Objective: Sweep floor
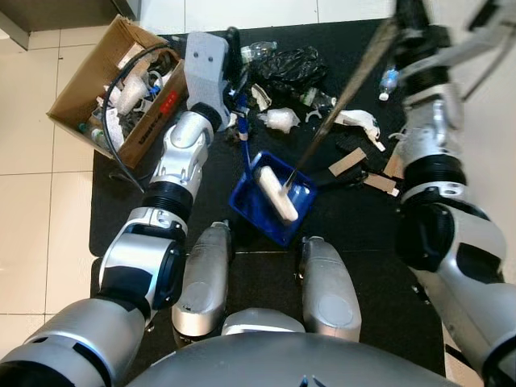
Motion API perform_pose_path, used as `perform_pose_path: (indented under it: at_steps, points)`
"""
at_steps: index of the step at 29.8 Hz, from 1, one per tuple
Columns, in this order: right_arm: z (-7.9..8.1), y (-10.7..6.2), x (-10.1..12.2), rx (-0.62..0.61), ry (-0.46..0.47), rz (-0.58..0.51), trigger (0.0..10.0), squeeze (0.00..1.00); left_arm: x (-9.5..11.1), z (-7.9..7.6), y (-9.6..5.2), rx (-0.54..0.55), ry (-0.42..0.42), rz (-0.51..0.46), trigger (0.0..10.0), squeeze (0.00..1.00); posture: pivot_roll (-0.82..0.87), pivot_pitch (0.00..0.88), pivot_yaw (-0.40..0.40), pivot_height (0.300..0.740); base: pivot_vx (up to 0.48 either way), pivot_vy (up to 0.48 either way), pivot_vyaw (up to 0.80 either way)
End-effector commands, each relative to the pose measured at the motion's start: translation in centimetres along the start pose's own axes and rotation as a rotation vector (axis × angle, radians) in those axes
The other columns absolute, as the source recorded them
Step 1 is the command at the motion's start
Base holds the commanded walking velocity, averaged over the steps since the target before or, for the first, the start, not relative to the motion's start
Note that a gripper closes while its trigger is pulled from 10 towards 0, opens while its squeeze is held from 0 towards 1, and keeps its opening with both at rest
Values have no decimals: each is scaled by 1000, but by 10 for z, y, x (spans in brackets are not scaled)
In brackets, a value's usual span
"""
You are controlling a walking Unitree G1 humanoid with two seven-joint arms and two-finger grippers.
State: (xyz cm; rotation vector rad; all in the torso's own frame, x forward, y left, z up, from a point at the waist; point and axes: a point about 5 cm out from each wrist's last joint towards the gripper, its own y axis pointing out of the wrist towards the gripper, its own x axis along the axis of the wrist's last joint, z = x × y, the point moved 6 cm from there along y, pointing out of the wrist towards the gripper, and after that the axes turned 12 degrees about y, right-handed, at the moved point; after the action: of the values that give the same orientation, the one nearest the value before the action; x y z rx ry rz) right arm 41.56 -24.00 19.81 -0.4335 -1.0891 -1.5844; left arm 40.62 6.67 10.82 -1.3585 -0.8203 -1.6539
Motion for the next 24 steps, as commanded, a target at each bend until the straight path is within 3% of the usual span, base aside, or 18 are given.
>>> perform_pose_path:
  at_steps: [1,6,8,9,10,11,12,13,16,19,21,24]
  points:
    - [-13,-7,15,-67,-8,-76,10000,0,-1,10,-5,6,32,-5,10000,0,103,138,83,740,0,0,0]
    - [-23,-10,34,-120,6,-157,10000,0,-7,19,-13,13,88,17,10000,0,87,120,88,740,0,0,0]
    - [-30,-13,45,-161,0,-195,10000,0,-15,34,-21,63,122,45,10000,0,77,97,82,740,0,0,0]
    - [-30,-13,45,-161,0,-195,10000,0,-15,34,-21,63,122,45,10000,0,77,97,82,740,0,0,0]
    - [-36,-16,48,-193,-25,-199,10000,0,-20,46,-27,117,122,64,10000,0,77,83,78,740,0,0,0]
    - [-36,-16,48,-193,-25,-199,10000,0,-20,46,-27,117,122,64,10000,0,77,83,78,740,0,0,0]
    - [-41,-20,50,-223,-42,-203,10000,0,-26,59,-33,180,119,94,10000,0,81,74,73,740,0,0,0]
    - [-41,-20,50,-223,-42,-203,10000,0,-26,59,-33,180,119,94,10000,0,81,74,73,740,0,0,0]
    - [-49,-27,49,-258,-75,-190,10000,0,-39,87,-57,315,55,141,10000,0,86,57,62,740,0,0,0]
    - [-50,-28,49,-261,-80,-186,10000,0,-42,92,-62,340,38,151,10000,0,87,57,62,740,0,0,0]
    - [-52,-28,46,-274,-105,-167,10000,0,-53,108,-78,462,24,195,10000,0,94,46,52,740,0,0,0]
    - [-50,-28,40,-272,-106,-147,10000,0,-64,107,-83,507,6,222,10000,0,98,40,41,740,0,0,0]
